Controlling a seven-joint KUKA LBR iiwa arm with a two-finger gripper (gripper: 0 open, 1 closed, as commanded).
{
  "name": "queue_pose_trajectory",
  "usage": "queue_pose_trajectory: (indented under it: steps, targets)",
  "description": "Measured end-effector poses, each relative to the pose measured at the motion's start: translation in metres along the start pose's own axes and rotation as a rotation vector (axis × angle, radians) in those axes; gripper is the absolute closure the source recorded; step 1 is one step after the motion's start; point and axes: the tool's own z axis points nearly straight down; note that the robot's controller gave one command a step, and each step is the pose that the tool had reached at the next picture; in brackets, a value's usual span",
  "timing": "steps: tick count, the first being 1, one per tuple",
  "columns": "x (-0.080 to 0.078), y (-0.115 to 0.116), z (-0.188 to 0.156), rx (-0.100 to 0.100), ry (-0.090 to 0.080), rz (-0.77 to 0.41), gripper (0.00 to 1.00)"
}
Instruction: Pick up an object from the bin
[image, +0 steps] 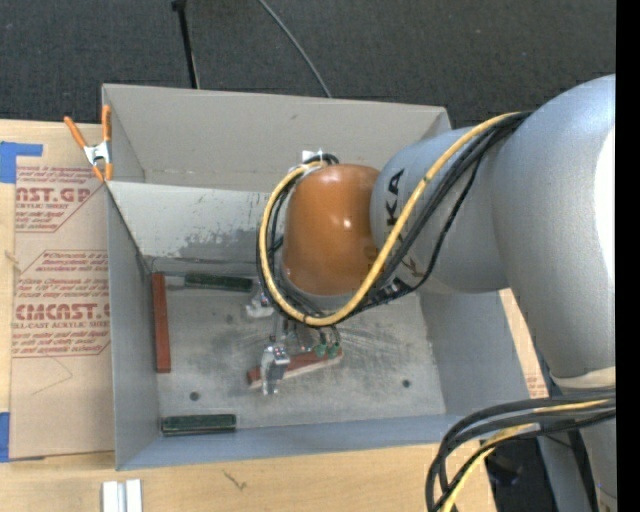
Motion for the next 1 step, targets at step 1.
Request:
queue_pose_trajectory:
  steps: [1]
  targets:
    - [0.0000,0.0001,0.0000,0.000,0.000,0.000,0.00]
